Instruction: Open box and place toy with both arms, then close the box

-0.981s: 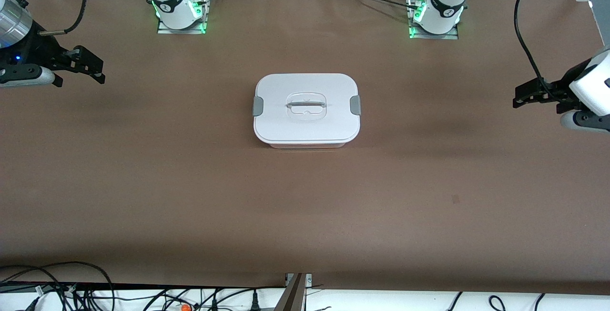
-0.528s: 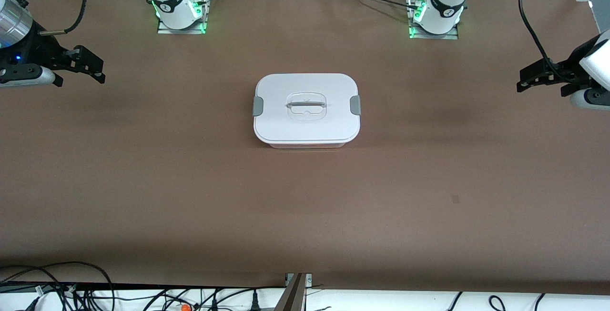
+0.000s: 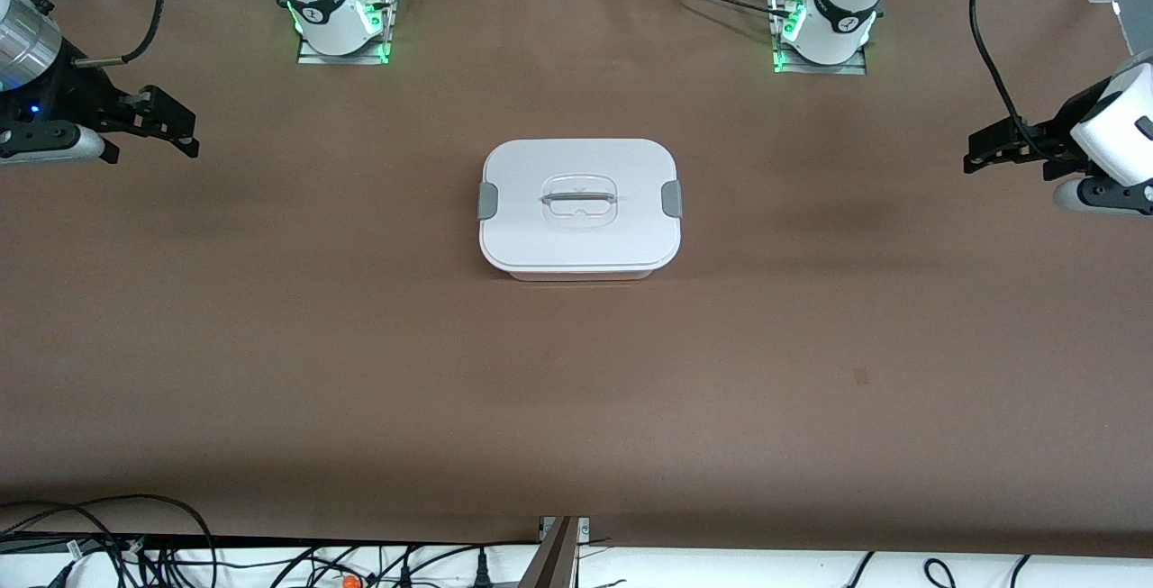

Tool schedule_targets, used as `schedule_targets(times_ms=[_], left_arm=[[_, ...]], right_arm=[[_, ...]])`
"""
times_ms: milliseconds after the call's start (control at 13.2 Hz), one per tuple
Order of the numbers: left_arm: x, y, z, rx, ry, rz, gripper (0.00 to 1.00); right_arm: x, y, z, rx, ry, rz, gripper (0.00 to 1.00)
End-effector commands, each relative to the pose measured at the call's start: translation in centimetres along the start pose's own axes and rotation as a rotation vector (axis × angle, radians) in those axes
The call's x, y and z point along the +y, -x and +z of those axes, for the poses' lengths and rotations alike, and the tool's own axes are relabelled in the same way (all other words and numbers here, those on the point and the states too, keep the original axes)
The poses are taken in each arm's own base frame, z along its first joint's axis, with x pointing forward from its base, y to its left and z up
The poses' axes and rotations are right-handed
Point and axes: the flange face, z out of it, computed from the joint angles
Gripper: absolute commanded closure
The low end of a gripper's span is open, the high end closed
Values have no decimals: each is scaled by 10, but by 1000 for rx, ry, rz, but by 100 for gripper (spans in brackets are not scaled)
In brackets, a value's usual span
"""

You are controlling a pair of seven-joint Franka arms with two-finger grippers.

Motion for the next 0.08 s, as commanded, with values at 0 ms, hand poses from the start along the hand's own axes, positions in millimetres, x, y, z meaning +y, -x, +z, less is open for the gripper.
schedule_targets(times_ms=[0], left_arm=[[-5,-1,-2,7,-13,-17,0]], right_arm=[[1,1,-5,-4,12,5,0]])
